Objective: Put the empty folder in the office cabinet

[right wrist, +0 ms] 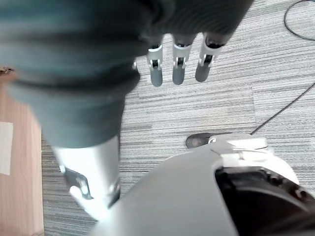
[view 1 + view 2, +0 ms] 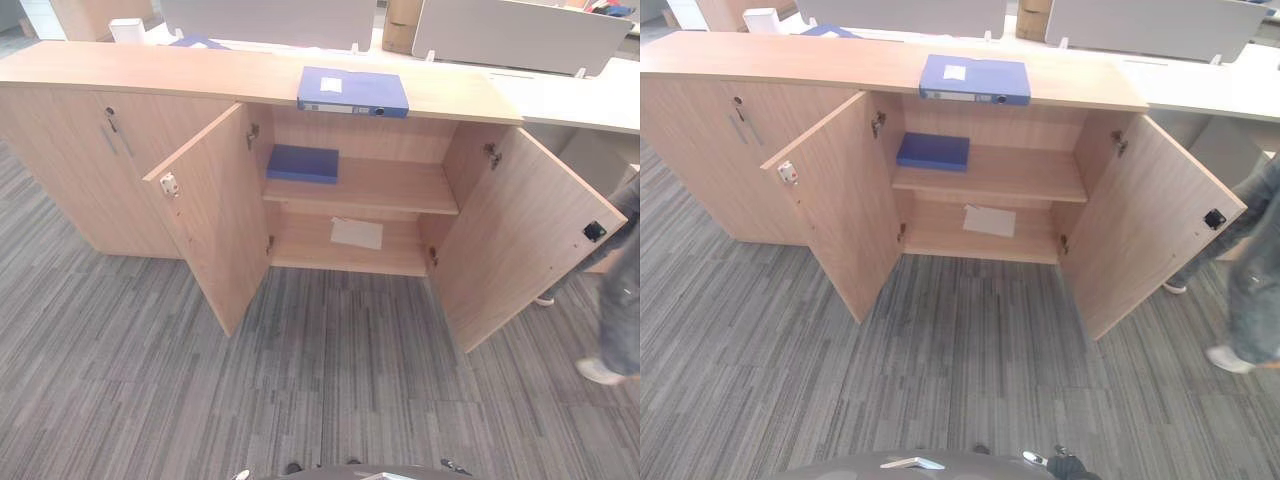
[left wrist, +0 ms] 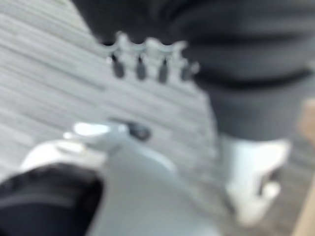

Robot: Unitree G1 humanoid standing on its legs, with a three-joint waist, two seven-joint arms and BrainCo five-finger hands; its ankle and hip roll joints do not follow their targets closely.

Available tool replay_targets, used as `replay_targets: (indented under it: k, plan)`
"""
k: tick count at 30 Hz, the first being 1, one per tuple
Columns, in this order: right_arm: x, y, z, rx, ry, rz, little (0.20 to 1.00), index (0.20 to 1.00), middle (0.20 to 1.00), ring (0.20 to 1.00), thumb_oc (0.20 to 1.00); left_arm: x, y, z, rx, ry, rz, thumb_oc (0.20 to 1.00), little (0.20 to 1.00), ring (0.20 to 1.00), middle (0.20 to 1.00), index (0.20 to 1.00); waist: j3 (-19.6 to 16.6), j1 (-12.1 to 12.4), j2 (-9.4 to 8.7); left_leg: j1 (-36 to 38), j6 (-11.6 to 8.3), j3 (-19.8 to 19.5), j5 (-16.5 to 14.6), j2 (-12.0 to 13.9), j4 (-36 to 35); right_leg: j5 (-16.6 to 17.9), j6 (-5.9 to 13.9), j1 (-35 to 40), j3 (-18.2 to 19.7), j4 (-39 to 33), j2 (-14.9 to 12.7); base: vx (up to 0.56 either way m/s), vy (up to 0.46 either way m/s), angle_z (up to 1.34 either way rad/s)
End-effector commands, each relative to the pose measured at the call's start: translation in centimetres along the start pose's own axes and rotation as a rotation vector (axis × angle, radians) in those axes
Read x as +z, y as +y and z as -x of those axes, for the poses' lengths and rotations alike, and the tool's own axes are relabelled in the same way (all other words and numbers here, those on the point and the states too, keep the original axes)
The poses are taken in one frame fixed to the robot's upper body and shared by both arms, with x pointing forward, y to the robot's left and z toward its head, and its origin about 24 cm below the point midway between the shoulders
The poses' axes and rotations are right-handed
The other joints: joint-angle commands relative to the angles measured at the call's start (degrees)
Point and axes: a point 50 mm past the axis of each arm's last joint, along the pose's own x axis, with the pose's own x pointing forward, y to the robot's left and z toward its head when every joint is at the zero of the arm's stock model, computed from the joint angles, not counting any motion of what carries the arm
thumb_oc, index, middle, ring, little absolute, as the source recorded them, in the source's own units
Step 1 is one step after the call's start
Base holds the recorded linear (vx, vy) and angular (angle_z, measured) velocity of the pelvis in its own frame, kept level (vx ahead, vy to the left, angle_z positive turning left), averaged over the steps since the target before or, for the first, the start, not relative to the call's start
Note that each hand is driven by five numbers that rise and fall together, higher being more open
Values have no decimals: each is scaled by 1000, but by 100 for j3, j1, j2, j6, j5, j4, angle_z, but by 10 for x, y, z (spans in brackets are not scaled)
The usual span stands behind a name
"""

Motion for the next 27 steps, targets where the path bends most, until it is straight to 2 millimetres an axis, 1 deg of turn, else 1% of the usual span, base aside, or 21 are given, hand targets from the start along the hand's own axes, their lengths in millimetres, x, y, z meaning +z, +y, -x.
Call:
replay_targets:
  k: [1, 5, 27]
  plan:
    - [29, -11, -1, -21, -62, 103, 1000, 1000, 1000, 1000, 1000, 5, -27, -9, -64, 9, 2, 1000, 1000, 1000, 1000, 1000, 122, 32, 276, 84, -28, 147, -628, -48, -5, -348, 248, 103, -254, 22, 266, 0, 0, 0]
    - [30, -11, -1, -20, -63, 104, 1000, 1000, 1000, 1000, 1000, 3, -30, -9, -105, 32, 42, 1000, 1000, 1000, 1000, 1000, 127, 22, 268, 79, -31, 151, -631, -45, -5, -338, 250, 92, -248, 22, 265, 0, 0, 0]
    - [26, -12, -1, -19, -56, 68, 1000, 1000, 1000, 1000, 1000, -1, -27, -8, -95, 35, 35, 1000, 1000, 1000, 1000, 1000, 125, 7, 284, 64, -31, 172, -625, -46, -5, -331, 247, 72, -239, 22, 272, 0, 0, 0]
